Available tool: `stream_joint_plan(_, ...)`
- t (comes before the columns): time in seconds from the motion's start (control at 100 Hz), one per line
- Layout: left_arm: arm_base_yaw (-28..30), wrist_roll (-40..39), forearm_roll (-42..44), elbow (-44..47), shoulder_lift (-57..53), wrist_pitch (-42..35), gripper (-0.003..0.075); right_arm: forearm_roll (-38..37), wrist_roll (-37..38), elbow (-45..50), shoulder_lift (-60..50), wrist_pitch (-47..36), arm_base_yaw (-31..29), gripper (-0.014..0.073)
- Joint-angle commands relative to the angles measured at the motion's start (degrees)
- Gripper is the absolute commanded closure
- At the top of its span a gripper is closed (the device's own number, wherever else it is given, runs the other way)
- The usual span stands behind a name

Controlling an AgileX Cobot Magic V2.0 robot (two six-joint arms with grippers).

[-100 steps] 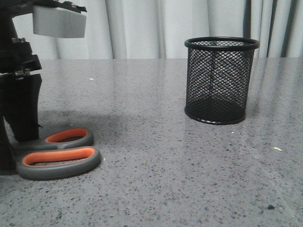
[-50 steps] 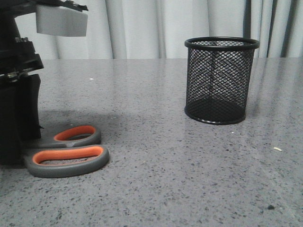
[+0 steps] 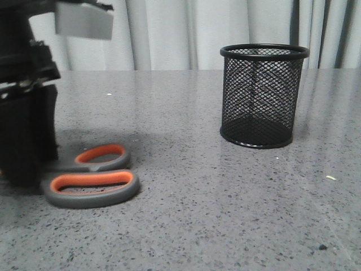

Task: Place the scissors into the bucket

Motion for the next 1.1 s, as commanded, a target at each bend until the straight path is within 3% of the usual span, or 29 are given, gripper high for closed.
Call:
stream_joint_plan(0.0, -0.24, -1.37, -1.64, -3.96, -1.75, 1.75, 0.0739, 0.50, -0.58, -2.07, 0.22, -3.16, 0.09, 0.0200)
stream_joint_plan(0.39, -0.24, -4.80, -1.28, -16.30, -1.86, 3.01, 0.0740, 2.36, -0.58, -2.07, 0.22, -3.92, 0.09, 0.0200)
stream_joint_plan(0.91, -0.24, -6.98, -1.76, -28.34, -2.10, 3.01, 0.0740, 13.52, -4.30, -6.43, 0.22, -8.32, 0.09, 0.0200)
stream_joint_plan(1.09, -0.24, -7.44, -2.78, -31.82, -2.55, 3.01, 0.0740, 20.07, -9.30, -9.54, 2.96, -7.24, 0.09, 0.0200)
